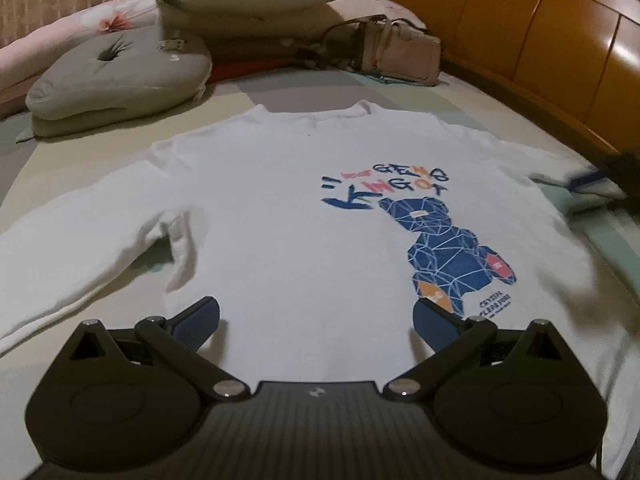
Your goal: Fold clothes
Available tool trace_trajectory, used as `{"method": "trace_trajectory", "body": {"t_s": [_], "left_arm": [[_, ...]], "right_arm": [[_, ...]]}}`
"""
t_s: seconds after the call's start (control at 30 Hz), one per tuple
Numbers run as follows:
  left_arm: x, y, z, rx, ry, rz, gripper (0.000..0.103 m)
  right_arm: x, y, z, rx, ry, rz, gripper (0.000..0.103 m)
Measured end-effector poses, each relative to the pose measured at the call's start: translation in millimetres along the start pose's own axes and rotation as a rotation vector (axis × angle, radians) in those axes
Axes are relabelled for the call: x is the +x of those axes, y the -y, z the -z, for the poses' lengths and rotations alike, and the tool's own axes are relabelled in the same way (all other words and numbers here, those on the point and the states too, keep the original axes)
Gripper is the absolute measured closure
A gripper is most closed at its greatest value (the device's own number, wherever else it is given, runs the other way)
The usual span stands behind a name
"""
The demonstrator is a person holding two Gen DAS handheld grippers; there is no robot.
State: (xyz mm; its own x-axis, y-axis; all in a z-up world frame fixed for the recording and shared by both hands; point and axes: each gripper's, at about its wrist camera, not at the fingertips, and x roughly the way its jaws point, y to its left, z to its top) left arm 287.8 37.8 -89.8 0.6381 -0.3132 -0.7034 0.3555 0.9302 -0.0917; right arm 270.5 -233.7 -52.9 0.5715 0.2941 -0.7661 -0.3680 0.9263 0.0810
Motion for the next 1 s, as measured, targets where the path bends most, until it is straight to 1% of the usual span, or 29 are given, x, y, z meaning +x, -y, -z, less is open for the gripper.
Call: {"method": "trace_trajectory", "body": {"t_s": [0.13,0.23,0.33,0.4,0.47,0.53,0.57,0.63,0.7,0.8,0.93,1.0], "left_arm": [[-8.5,-2.4,-0.9,-0.009,0.022,0.008,0.001],[-14.6,-4.6,-1.4,-0.018,0.039,0.005,0.001],[-18.4,-6.6,-1.3,-0.021,0.048,0.007,0.001],[-20.4,-8.2,-0.2,-0.021,0.055,0.021,0.001],[-21.2,-10.6,0.5,-0.026,0.053,0.026,0.001],[-21.5,-10.8,0.6,-0.026,0.05,0.012,0.001],[-22.3,-10.8,0.6,-0.026,0.052,0.014,0.001],[-24.0,-10.7,0.0,-0.029,0.058,0.033,0.001],[-25.9,-9.8,-1.0,-0.03,0.066,0.044,0.001],[-27.2,-7.7,-1.6,-0.028,0.068,0.052,0.001],[-29.9,-3.8,0.4,-0.009,0.069,0.054,0.001],[-31.9,-2.6,1.6,0.0,0.07,0.054,0.001]], "right_arm": [[-15.6,-79.7,36.5,-0.145,-0.008,-0.116,0.0],[-17.5,-140.6,59.7,-0.269,-0.01,-0.165,0.0],[-13.5,-191.4,71.1,-0.393,-0.015,-0.283,0.0],[-6.7,-215.5,75.9,-0.422,-0.045,-0.371,0.0],[1.3,-233.6,79.1,-0.448,-0.082,-0.412,0.0],[7.9,-250.1,81.3,-0.481,-0.109,-0.434,0.0],[10.4,-254.7,80.1,-0.49,-0.111,-0.431,0.0],[14.5,-257.9,75.1,-0.47,-0.126,-0.426,0.0],[14.5,-262.4,73.0,-0.459,-0.149,-0.435,0.0],[13.2,-274.3,77.8,-0.481,-0.191,-0.456,0.0],[7.3,-286.2,85.9,-0.514,-0.224,-0.453,0.0],[-1.2,-282.4,81.7,-0.495,-0.237,-0.443,0.0]]}}
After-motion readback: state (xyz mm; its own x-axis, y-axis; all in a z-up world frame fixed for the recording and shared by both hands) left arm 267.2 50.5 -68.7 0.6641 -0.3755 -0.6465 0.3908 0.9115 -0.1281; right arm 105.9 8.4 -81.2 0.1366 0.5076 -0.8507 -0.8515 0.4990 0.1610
